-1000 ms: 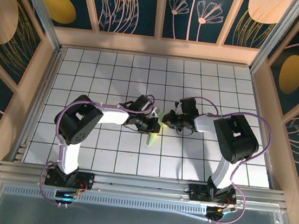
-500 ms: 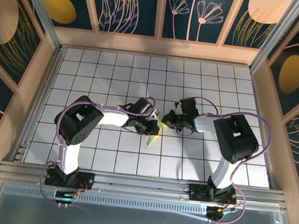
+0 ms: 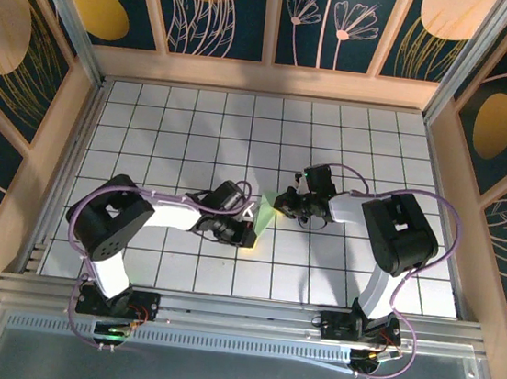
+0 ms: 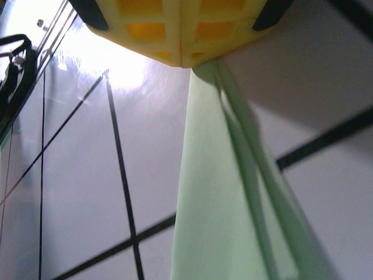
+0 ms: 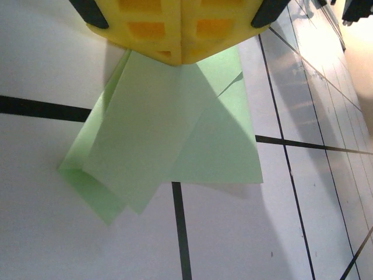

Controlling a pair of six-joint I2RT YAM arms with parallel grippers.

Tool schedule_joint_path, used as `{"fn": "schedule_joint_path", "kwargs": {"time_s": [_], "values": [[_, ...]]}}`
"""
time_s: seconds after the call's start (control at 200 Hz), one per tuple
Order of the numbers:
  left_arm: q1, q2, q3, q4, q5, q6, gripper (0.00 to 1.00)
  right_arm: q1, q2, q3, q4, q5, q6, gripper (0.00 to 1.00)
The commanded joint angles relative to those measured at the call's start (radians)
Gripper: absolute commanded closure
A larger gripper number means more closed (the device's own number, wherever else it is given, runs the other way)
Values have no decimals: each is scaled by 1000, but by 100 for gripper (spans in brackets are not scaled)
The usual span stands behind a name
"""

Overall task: Fold a paper plane with a square sheet of paper (fold left side to right side)
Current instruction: Fold the wing for the fifth time at the center of the table, then turn over the paper plane at the center of the table.

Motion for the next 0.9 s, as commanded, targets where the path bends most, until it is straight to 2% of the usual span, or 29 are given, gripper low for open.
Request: {"fn": "schedule_joint_path", "kwargs": {"time_s": [0.0,0.145,0.255,0.395,0.48,0.591,0.691,0.801,0.896], "values": [[-11,-28,-55,-92,23,27,100,-14,51,14,-75,73,-35,100],[-12,-105,-60,-34,5,-9,100,-14,23,45,-68,59,-43,100],[-8,-169,-51,30,-58,-43,100,-13,-31,85,-115,102,-66,81],[26,-244,-59,82,-226,-98,97,0,-109,140,-244,216,-98,56],[53,-289,-98,148,-334,-166,81,26,-143,177,-345,314,-102,40],[82,-333,-137,186,-473,-242,80,81,-147,246,-492,424,-80,29],[92,-376,-161,165,-606,-282,76,158,-112,325,-626,531,-21,25],[96,-431,-193,141,-726,-297,73,224,-28,421,-749,611,40,26],[99,-477,-213,120,-786,-295,72,271,31,480,-801,670,68,28]]}}
